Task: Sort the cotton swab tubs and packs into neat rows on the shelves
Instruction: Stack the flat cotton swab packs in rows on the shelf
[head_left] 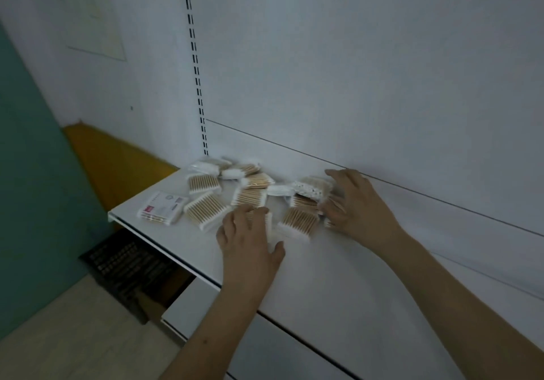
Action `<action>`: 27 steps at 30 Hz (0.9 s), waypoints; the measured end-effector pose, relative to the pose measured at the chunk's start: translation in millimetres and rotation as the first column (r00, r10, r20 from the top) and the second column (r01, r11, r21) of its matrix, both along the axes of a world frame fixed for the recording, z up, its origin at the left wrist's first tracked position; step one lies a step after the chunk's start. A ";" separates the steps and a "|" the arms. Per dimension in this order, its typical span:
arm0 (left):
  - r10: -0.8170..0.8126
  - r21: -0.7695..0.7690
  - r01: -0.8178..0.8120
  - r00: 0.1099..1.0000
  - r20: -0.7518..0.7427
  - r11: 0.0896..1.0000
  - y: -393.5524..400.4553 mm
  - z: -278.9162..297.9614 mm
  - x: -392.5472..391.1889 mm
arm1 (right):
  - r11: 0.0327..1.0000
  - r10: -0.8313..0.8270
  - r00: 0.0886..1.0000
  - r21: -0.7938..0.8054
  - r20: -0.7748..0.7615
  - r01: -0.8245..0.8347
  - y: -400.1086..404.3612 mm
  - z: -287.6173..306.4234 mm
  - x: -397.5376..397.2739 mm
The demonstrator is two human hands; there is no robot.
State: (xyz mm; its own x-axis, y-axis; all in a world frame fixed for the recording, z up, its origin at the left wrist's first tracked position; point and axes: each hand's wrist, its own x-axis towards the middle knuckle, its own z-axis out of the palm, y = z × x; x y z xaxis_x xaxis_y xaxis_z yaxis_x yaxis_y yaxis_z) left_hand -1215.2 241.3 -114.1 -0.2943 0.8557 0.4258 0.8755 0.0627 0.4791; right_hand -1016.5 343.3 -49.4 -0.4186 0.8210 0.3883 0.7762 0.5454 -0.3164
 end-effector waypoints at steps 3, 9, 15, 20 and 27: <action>0.015 -0.109 -0.016 1.000 -0.008 0.994 4.0 -8.6 -8.2 | 1.000 -0.003 0.998 0.015 0.066 0.002 3.5 -7.8 -16.7; -0.051 -0.013 0.051 0.999 -0.007 0.999 4.5 -9.2 -6.9 | 0.996 -0.080 0.997 0.030 0.009 0.080 10.2 -22.5 -34.5; -0.191 0.141 0.157 0.945 0.267 0.977 -5.6 0.4 -6.7 | 0.981 -0.119 0.991 0.146 -0.068 0.128 8.4 -22.0 -33.2; -0.237 0.150 0.186 0.843 0.483 0.971 -8.8 2.1 -13.2 | 0.980 -0.104 0.967 0.144 -0.234 0.141 -0.5 -12.8 -30.5; -0.242 0.161 0.189 0.573 0.783 0.969 -10.8 15.8 -17.4 | 0.996 -0.084 0.968 -0.017 -0.236 0.082 -16.2 -7.8 -14.1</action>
